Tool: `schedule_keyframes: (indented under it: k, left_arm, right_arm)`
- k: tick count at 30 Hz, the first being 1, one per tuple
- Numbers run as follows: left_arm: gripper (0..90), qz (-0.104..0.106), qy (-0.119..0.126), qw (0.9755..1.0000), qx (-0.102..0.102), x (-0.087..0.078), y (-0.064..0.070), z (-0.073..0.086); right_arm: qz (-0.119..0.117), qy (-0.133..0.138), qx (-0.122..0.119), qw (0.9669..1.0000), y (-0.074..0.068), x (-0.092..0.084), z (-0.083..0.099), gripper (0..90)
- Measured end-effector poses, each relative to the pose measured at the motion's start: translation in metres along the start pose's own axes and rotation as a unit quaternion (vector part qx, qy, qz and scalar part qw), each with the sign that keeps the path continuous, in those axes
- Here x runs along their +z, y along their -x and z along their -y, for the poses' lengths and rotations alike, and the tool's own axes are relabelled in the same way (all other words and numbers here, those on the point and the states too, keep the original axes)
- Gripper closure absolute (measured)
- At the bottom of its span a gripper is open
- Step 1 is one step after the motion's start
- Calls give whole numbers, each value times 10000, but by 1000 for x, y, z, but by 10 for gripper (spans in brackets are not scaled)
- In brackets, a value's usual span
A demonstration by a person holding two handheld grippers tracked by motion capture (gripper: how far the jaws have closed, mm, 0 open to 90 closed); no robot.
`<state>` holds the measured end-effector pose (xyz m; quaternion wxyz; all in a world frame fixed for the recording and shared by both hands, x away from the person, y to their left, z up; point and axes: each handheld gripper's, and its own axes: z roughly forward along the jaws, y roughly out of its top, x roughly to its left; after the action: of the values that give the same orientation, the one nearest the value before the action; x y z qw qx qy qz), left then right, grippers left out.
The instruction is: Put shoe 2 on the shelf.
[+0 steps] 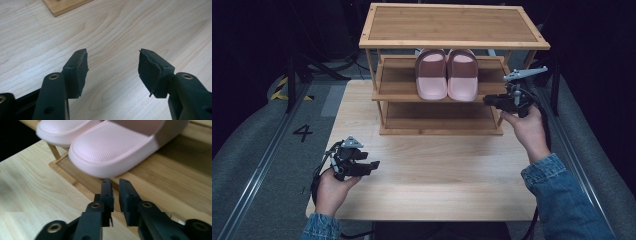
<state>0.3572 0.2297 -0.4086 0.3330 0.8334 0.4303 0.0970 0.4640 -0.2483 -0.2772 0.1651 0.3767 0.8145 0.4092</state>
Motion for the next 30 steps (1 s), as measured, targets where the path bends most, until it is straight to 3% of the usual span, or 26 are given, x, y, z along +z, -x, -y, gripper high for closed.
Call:
schedule_keyframes:
  k: [8, 15, 19, 23, 27, 30]
  left_arm:
    - [396, -53, -49, 9999, 76, 0, -1, -4]
    - [385, -99, -190, 9995, 221, 4, -2, -8]
    - [375, -125, -384, 9989, 256, 4, -6, -9]
    - [373, -148, -491, 9985, 183, 5, -10, -7]
    - [373, -140, -611, 9978, 193, 7, -14, -6]
    - [378, -136, -715, 9972, 144, 9, -15, -5]
  right_arm:
    - [-48, 45, 89, 9999, 12, -38, 22, 621]
    - [109, -42, 69, 9999, 19, -66, 48, 499]
    - [232, -162, 63, 9996, 22, -75, 65, 454]
    - [297, -317, 211, 9988, 27, -81, 84, 413]
    - [252, -392, 332, 9984, 35, -81, 103, 405]
    - [340, -626, 400, 9967, 43, -77, 121, 393]
